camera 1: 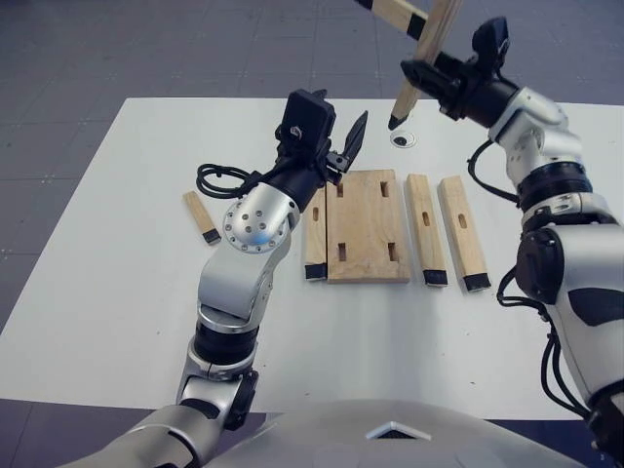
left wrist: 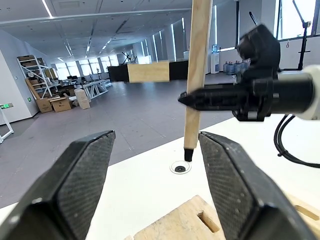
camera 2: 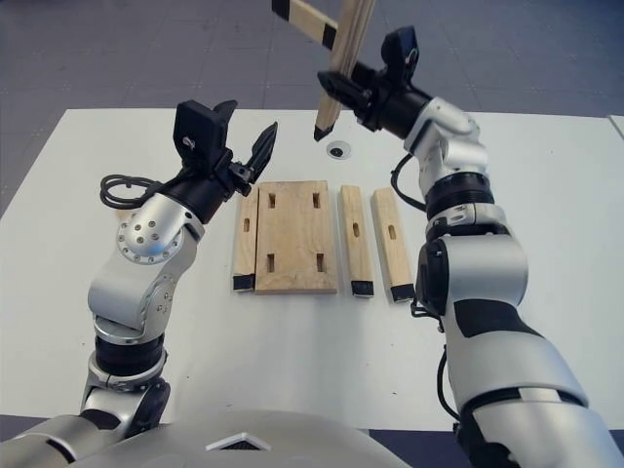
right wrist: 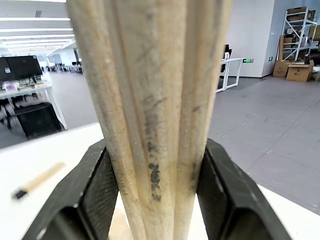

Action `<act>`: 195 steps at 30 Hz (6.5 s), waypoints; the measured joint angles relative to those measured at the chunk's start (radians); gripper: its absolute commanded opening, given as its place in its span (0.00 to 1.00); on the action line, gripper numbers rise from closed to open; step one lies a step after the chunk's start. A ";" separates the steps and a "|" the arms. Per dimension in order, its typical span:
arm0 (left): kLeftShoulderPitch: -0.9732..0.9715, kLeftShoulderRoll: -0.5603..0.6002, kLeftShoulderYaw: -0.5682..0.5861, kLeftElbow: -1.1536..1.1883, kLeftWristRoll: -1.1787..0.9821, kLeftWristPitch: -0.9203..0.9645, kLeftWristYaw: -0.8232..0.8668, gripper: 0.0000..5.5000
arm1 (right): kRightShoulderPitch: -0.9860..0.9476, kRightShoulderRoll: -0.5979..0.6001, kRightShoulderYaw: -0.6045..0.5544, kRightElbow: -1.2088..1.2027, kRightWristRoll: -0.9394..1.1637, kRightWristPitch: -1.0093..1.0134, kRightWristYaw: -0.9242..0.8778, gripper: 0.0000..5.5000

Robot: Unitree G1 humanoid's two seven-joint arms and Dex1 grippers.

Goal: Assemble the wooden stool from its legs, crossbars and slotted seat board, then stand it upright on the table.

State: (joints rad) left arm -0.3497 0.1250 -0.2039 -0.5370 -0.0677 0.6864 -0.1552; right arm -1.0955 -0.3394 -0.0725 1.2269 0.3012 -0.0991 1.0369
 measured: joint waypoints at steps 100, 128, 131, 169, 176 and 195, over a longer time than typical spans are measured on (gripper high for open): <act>0.000 0.565 -0.385 0.236 0.636 -0.614 -0.830 0.56 | -0.045 0.061 -0.359 0.023 0.107 0.071 0.171 0.37; 0.057 0.585 -0.299 0.163 0.591 -0.548 -0.917 0.56 | 0.152 -0.010 -0.109 -0.027 -0.065 -0.033 0.527 0.37; -0.020 0.546 -0.243 0.183 0.551 -0.489 -0.916 0.56 | 0.168 0.017 -0.097 -0.016 -0.079 -0.100 0.531 0.37; 0.106 0.557 -0.313 0.151 0.554 -0.463 -0.818 0.56 | 0.095 0.081 -0.184 0.039 -0.060 -0.283 0.448 0.37; 0.122 0.591 -0.308 0.112 0.559 -0.493 -0.847 0.56 | 0.100 0.087 -0.183 0.040 -0.061 -0.274 0.448 0.37; 0.073 0.561 -0.262 0.102 0.525 -0.514 -0.856 0.56 | 0.185 0.060 -0.152 0.040 -0.071 -0.244 0.495 0.37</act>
State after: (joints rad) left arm -0.2763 0.6859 -0.4660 -0.4345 0.4572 0.1720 -1.0109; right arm -0.9106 -0.2789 -0.2240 1.2668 0.2299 -0.3427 1.5318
